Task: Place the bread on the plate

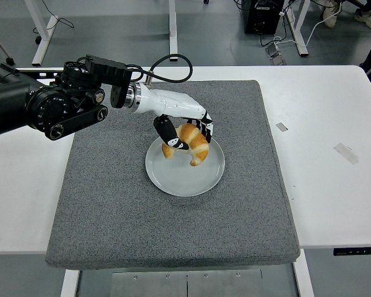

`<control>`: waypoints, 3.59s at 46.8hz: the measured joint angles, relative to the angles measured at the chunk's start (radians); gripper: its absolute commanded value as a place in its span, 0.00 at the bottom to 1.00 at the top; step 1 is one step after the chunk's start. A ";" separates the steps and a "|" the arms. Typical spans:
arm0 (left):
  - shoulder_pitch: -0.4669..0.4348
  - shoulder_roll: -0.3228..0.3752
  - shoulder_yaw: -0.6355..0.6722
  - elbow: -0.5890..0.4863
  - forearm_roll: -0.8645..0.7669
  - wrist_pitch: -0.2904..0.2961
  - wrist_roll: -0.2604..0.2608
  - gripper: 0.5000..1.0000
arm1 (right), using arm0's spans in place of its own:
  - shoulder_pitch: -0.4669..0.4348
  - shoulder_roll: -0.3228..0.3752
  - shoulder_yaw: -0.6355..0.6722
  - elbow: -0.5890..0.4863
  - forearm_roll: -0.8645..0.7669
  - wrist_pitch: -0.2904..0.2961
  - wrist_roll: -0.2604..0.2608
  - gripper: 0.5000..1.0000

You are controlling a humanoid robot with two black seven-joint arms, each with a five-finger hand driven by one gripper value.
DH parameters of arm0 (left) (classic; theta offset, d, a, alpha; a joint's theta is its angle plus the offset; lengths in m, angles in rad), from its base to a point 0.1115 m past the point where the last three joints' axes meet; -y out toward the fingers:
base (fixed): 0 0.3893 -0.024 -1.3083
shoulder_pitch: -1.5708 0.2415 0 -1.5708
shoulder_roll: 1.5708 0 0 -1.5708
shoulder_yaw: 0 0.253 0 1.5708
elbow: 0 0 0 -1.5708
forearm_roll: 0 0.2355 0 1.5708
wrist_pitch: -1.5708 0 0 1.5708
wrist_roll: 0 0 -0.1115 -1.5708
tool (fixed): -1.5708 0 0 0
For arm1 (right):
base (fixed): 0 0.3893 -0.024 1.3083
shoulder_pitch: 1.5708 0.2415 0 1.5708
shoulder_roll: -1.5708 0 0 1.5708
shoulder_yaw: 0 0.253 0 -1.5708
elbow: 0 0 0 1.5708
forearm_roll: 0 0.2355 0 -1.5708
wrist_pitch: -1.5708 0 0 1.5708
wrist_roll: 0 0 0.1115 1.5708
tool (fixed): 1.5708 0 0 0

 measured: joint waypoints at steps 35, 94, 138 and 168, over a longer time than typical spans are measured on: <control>0.059 -0.014 0.064 0.055 0.003 0.043 0.000 0.00 | 0.000 0.000 0.000 0.000 0.000 0.000 0.000 1.00; 0.098 -0.056 0.053 0.102 -0.018 0.089 0.000 0.70 | 0.000 0.000 0.000 0.000 0.000 0.000 0.000 1.00; 0.070 -0.035 0.038 0.105 -0.531 0.086 0.000 0.95 | -0.001 0.000 0.000 0.000 0.001 0.000 0.000 1.00; 0.144 -0.011 -0.164 0.201 -1.117 0.083 0.000 0.95 | 0.000 0.000 0.000 0.000 0.000 0.000 0.000 1.00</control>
